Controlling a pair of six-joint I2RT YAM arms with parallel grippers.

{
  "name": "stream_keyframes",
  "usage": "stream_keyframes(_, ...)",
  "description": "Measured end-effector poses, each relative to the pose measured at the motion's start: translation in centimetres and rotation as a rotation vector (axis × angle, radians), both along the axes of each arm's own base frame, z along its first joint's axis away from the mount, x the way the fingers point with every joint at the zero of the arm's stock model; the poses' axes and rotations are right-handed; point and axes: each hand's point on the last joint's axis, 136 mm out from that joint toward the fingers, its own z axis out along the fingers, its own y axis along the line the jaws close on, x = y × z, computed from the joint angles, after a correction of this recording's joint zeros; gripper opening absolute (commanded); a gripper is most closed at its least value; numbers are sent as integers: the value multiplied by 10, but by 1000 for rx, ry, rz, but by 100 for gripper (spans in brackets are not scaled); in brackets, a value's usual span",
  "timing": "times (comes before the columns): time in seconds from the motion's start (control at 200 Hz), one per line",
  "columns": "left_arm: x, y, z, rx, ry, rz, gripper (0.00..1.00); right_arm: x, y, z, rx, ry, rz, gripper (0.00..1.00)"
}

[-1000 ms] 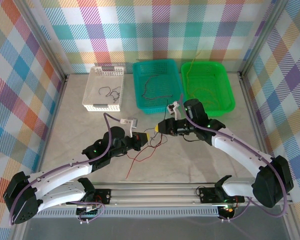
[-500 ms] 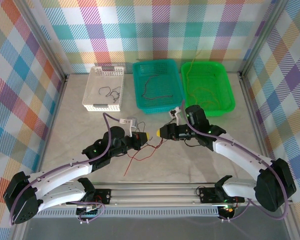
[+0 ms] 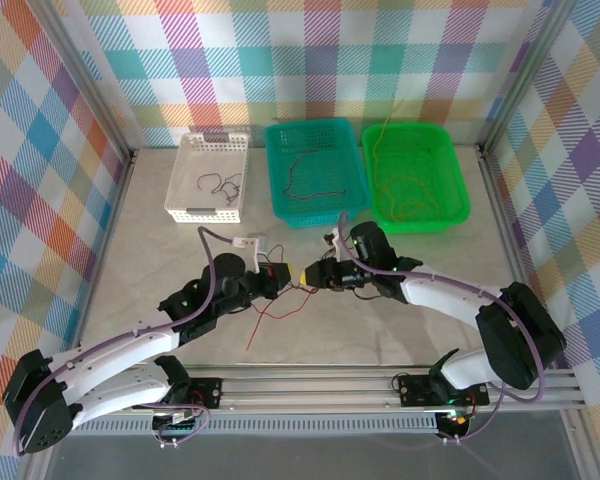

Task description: Untangle the cables

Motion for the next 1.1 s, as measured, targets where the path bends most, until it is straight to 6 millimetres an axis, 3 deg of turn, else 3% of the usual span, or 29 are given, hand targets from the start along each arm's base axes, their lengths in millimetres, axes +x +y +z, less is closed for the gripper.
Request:
stream_keyframes(0.18, 11, 29, 13, -28, 20, 171, 0, -22, 1, -21, -23, -58, 28, 43)
stream_keyframes(0.315, 18, 43, 9, -34, 60, 264, 0, -30, -3, -17, -23, -139, 10, 49)
stream_keyframes(0.49, 21, 45, -2, -38, 108, 307, 0, -39, 18, -18, -1, -220, 26, 54)
stream_keyframes(0.62, 22, 44, -7, -38, 129, 316, 0, -42, 39, -39, 7, -219, 35, 55)
stream_keyframes(0.73, 22, 44, -7, -42, 135, 319, 0, -37, 49, -57, 1, -221, 10, 55)
stream_keyframes(0.865, 22, 45, -5, -49, 133, 320, 0, -24, 55, -66, 9, -245, -53, 55)
stream_keyframes(1.0, 21, 46, -2, -63, 131, 322, 0, -9, 62, -65, 58, -291, -128, 45)
stream_keyframes(1.1, 21, 46, -2, -67, 133, 325, 0, -2, 65, -64, 94, -317, -174, 20)
